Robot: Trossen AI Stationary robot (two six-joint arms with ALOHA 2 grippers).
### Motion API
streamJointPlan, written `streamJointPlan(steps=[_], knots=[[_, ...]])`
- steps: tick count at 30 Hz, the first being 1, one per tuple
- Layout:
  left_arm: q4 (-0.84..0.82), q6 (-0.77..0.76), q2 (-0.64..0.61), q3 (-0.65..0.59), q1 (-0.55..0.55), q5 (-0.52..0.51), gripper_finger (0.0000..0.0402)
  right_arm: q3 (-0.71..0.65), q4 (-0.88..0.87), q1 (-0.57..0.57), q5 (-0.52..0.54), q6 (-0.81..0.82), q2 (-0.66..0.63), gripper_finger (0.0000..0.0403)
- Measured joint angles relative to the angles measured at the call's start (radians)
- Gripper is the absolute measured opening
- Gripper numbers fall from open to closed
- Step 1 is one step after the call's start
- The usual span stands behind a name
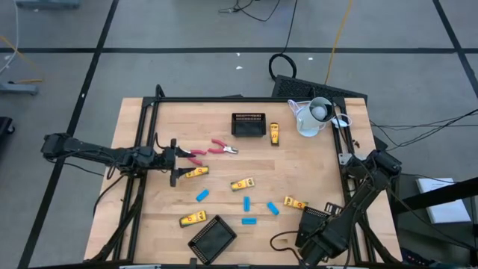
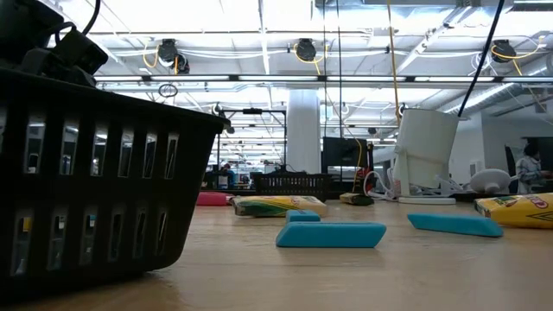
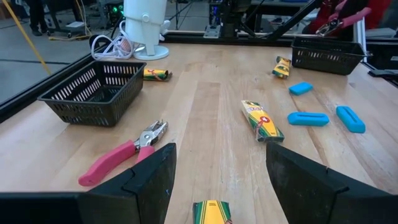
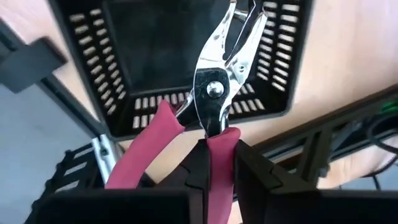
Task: Pick & Place School Supplies
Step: Put the pink hole puncher into the bottom right black bin
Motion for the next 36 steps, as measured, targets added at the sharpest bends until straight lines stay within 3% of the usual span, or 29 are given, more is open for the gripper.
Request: streamJointPlan(steps=[8,19,25,36], knots=[[-0.008,0.0,0.0,0.0,0.0,0.0,0.025,-0.017,0.02,-0.042,-0.052,-0.078,0.0,0.0034],[-0.009,-0.001,0.0,0.0,0.0,0.0,0.025,-0.177,0.155,-0.089,-0.126,-0.196,0.0,0.0034],[-0.019,-0.004,0.0,0.0,0.0,-0.004,0.025,-0.265,0.275,-0.121,-0.097,-0.26,0.0,0.0034],[-0.024,-0.007,0.0,0.0,0.0,-0.019,0.025,-0.3,0.289,-0.211,0.007,-0.391,-0.002,0.0034]])
